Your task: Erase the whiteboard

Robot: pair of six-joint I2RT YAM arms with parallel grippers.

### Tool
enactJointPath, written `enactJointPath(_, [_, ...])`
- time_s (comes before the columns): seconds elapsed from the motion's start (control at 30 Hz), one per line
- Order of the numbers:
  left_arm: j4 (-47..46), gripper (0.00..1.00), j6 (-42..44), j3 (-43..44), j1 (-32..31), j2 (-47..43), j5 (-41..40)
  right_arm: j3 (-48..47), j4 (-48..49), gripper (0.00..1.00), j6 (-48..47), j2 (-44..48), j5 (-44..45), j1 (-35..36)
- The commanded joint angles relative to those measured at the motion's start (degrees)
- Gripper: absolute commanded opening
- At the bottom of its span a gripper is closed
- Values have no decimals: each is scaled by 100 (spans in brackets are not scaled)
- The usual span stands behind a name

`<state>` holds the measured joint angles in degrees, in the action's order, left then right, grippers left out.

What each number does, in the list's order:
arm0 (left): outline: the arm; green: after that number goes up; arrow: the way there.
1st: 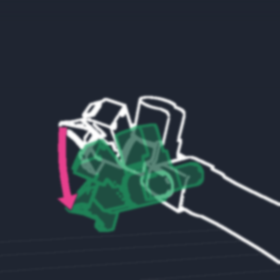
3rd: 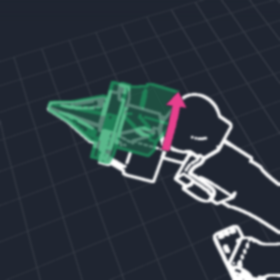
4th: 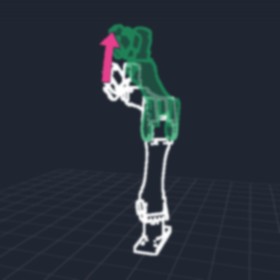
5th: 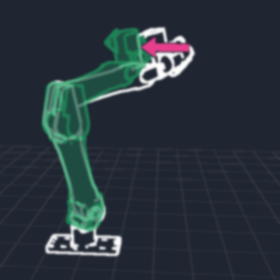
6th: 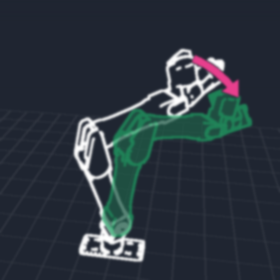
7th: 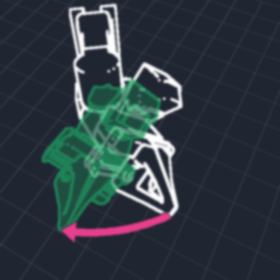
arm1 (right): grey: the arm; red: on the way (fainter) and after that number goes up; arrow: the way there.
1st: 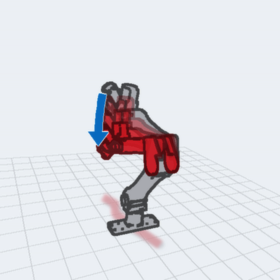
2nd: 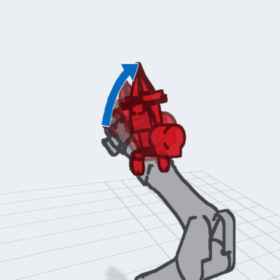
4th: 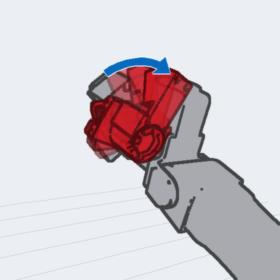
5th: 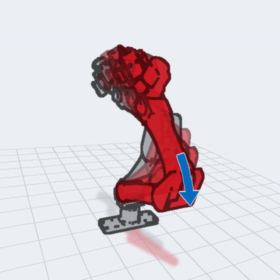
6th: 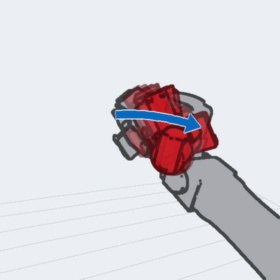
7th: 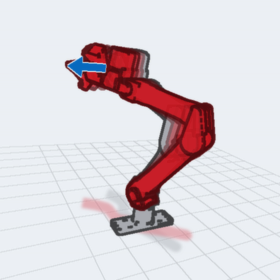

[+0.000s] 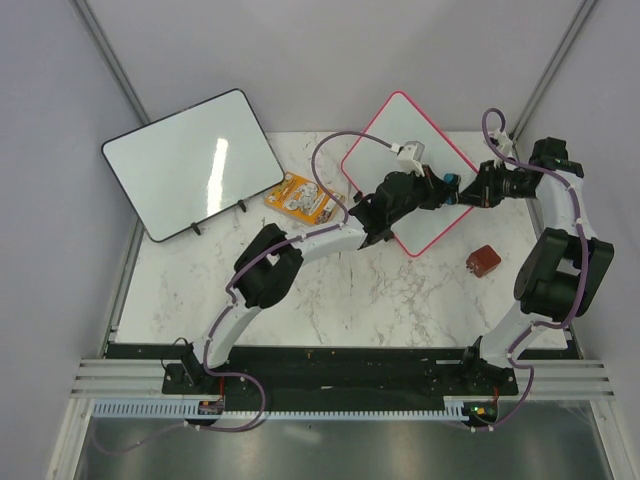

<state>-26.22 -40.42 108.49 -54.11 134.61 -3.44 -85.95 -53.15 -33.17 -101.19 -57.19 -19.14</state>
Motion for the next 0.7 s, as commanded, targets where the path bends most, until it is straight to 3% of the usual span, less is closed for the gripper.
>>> enactJointPath(0.0, [1260,2,-518,-311,619,373,115,219,-231,0,-1025,-59,-3,701])
enactJointPath(0.37, [1874,2,-493,190,1569,435,55,96,-381,0,-1034,-41,-38,701])
enactJointPath(0.67, [1989,2,-317,-697,1710,-205,-235,-307,-969,0,-1288,-235,-73,701])
